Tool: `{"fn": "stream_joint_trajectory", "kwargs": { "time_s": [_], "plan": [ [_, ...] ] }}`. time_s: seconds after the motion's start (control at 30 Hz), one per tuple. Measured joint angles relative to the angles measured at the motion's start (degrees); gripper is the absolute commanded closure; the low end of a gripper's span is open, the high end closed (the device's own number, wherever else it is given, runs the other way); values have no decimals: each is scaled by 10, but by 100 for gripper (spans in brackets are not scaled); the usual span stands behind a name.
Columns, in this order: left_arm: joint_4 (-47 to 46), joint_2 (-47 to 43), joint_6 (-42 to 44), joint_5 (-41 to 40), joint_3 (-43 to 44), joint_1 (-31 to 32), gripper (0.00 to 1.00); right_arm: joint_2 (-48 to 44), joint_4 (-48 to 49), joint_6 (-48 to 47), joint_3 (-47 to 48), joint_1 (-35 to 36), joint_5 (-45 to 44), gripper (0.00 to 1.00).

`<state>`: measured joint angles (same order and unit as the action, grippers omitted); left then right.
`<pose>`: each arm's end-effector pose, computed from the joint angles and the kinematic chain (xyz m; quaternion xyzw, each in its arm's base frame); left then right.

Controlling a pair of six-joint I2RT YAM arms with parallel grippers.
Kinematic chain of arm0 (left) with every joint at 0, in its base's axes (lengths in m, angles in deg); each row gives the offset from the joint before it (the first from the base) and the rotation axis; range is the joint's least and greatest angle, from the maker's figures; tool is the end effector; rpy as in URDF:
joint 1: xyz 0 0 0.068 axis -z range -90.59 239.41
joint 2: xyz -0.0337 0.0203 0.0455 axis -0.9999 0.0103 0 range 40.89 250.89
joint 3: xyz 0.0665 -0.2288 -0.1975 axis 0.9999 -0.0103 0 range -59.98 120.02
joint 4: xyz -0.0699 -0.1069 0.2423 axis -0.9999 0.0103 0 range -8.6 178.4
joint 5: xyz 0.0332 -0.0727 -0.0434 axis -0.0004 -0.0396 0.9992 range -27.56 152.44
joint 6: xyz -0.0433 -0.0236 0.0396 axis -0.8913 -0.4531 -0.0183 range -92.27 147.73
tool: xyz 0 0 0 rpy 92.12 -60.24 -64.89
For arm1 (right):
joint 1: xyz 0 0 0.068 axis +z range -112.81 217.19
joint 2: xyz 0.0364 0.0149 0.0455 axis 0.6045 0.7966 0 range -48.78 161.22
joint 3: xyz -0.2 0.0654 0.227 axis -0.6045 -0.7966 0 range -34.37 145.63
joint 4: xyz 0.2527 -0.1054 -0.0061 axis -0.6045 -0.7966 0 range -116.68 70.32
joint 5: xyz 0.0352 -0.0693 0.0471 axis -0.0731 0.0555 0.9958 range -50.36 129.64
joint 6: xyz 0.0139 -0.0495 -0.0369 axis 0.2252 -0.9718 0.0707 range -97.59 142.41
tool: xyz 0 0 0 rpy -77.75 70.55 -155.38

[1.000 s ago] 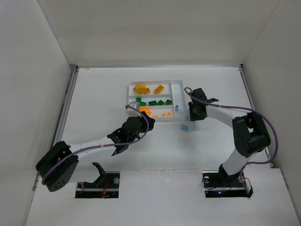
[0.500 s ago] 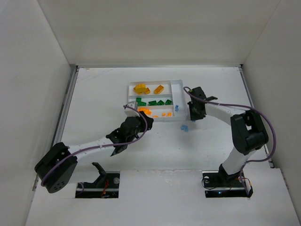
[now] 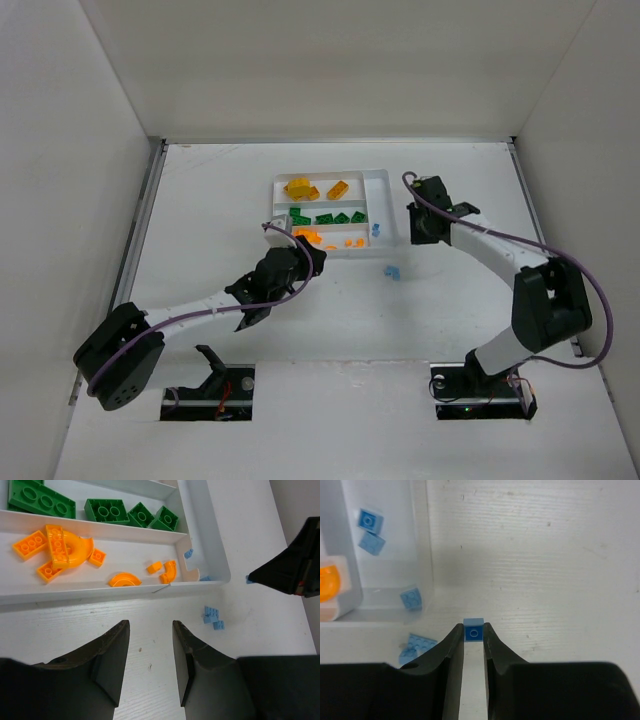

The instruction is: Sort the legos into containers by color

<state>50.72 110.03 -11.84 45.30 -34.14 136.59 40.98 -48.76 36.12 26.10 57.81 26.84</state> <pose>0.1866 -0.1804 0.2357 -0.0417 0.7763 -0.3400 0.5292 0.3192 0.1085 0.2380 -0.0272 0.9563 -0.0225 0.2904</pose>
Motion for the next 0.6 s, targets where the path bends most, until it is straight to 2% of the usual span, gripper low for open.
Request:
{"fn": "stream_joint_trajectory", "kwargs": {
  "time_s": [0.13,0.4,0.47,0.6],
  "plan": [
    [0,1,0,0,0,5,63,-23,-1,9,35,18,-9,79],
    [-4,44,11,-4,6,63,64,65,60,28,85,91,-13,79],
    [-5,62,17,-7,13,85,64,86,68,31,86,95,-13,75],
    [-9,100,28,-14,34,118,64,104,86,42,82,94,-28,58]
  ]
}}
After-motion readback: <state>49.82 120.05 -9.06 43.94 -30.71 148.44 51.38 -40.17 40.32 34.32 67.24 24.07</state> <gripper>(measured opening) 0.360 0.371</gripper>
